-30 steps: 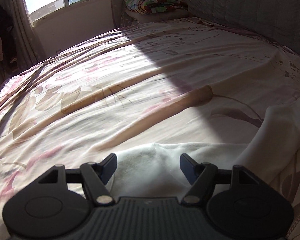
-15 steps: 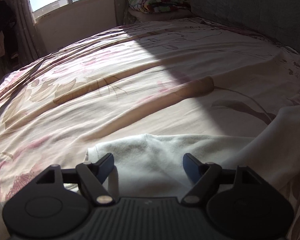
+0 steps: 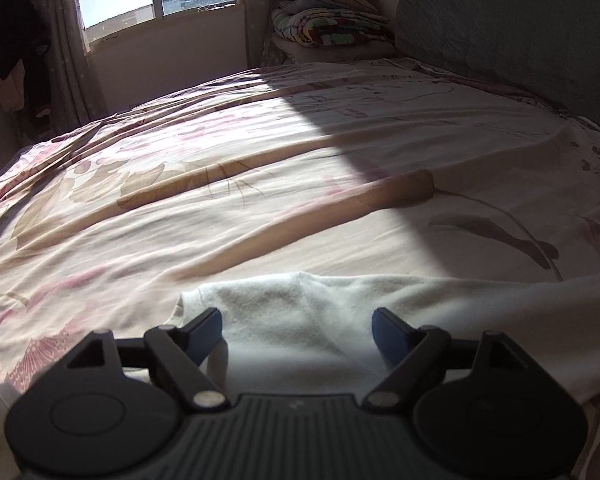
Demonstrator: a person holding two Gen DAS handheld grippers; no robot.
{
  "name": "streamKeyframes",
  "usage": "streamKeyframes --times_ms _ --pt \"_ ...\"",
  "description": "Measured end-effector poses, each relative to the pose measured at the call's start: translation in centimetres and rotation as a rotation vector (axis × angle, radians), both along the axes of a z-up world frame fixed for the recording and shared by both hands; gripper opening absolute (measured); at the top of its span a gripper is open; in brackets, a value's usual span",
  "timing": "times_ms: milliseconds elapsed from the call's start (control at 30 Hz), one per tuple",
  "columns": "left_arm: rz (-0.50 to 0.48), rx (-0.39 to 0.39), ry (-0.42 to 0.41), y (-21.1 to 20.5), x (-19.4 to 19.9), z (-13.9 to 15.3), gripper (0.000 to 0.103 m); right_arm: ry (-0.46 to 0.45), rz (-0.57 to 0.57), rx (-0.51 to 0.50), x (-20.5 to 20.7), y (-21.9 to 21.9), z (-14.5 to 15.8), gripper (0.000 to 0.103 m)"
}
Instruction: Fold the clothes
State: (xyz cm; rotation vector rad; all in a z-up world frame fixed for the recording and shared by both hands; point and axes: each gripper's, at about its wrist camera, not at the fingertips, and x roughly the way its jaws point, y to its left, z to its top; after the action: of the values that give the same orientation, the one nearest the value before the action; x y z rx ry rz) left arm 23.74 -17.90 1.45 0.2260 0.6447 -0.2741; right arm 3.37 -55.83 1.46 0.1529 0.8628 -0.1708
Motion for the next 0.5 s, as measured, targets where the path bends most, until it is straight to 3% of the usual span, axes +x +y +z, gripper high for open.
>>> streamKeyframes --times_ms 100,200,367,500 --pt "-0.044 0.015 -0.001 -0.2 0.6 0.6 0.083 -0.037 0.004 0.015 0.1 -0.8 1.0 0.016" --pt "-0.097 0.05 -0.011 -0.8 1.2 0.9 0.083 -0.09 -0.042 0.073 1.3 -2.3 1.8 0.041" --pt "-0.142 0.069 0.018 -1.1 3.0 0.5 0.083 -0.126 -0.119 0.148 3.9 -4.6 1.4 0.043" --pt "-0.194 0.038 0.05 0.0 3.8 0.2 0.083 -0.112 -0.119 0.136 5.1 -4.5 -0.3 0.041"
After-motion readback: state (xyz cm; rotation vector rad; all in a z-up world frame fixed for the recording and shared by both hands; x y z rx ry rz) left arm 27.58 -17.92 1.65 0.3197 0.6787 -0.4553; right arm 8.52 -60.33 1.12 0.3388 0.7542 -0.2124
